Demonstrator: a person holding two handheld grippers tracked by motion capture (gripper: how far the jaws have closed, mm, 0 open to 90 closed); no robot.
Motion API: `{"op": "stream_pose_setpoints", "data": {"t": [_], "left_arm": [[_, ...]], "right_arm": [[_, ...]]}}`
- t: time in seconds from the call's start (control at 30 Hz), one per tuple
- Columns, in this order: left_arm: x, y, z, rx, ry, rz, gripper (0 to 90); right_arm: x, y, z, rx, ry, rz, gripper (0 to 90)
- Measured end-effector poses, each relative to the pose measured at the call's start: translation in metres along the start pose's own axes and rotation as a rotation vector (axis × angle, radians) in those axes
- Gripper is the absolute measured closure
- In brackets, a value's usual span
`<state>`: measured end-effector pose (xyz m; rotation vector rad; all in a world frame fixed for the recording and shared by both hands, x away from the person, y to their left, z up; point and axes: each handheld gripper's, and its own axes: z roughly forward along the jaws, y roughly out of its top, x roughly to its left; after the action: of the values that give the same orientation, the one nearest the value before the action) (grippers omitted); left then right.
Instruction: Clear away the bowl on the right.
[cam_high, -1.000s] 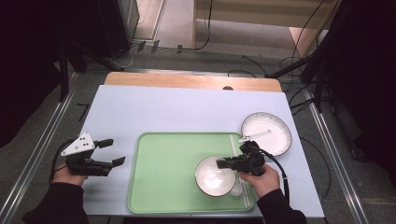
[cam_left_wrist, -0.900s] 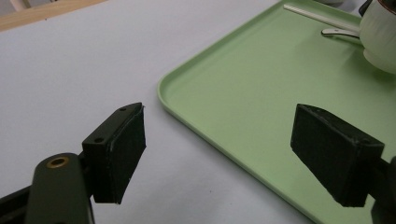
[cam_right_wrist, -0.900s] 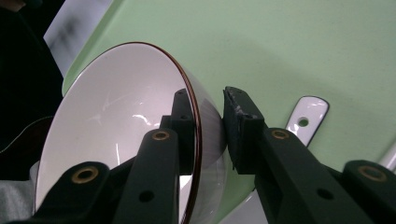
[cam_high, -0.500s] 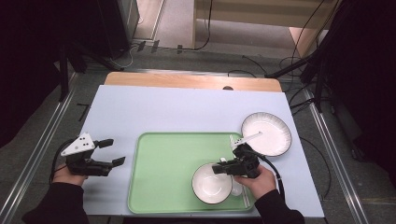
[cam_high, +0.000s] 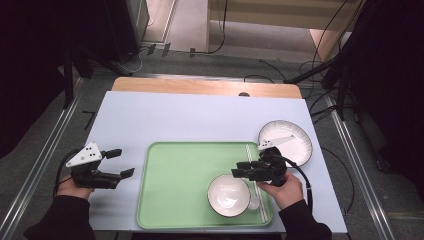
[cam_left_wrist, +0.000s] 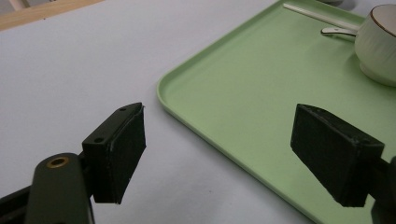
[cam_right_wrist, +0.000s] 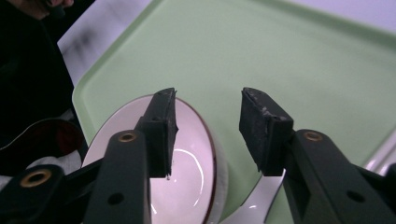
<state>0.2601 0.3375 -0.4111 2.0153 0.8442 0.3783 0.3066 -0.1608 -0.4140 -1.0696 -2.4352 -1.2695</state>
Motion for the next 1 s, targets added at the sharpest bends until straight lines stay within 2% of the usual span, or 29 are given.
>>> {"op": "stream_pose_setpoints", "data": {"t": [0.2,0.3,0.4,0.7,0.83,1.0], "left_arm": [[0.0,0.0,0.0,-0.004,0.002,0.0,18.0],[0.0,0.0,0.0,-0.002,0.002,0.0,18.0],[0.0,0.0,0.0,-0.002,0.001,0.0,18.0],[0.0,0.0,0.0,-0.003,0.001,-0.001,18.0],[0.0,0.0,0.0,-0.003,0.002,-0.001,18.0],[0.0,0.0,-0.001,-0.003,0.001,-0.001,18.0]], "right_arm": [[-0.006,0.0,-0.018,-0.087,-0.061,-0.028,40.0],[-0.009,0.0,-0.027,-0.111,-0.092,-0.037,38.6],[-0.015,-0.001,-0.035,-0.145,-0.11,-0.021,37.3],[-0.035,-0.007,-0.051,-0.17,-0.17,0.03,35.5],[-0.038,-0.008,-0.058,-0.182,-0.201,0.024,34.3],[-0.048,-0.012,-0.066,-0.196,-0.214,0.048,32.7]]}}
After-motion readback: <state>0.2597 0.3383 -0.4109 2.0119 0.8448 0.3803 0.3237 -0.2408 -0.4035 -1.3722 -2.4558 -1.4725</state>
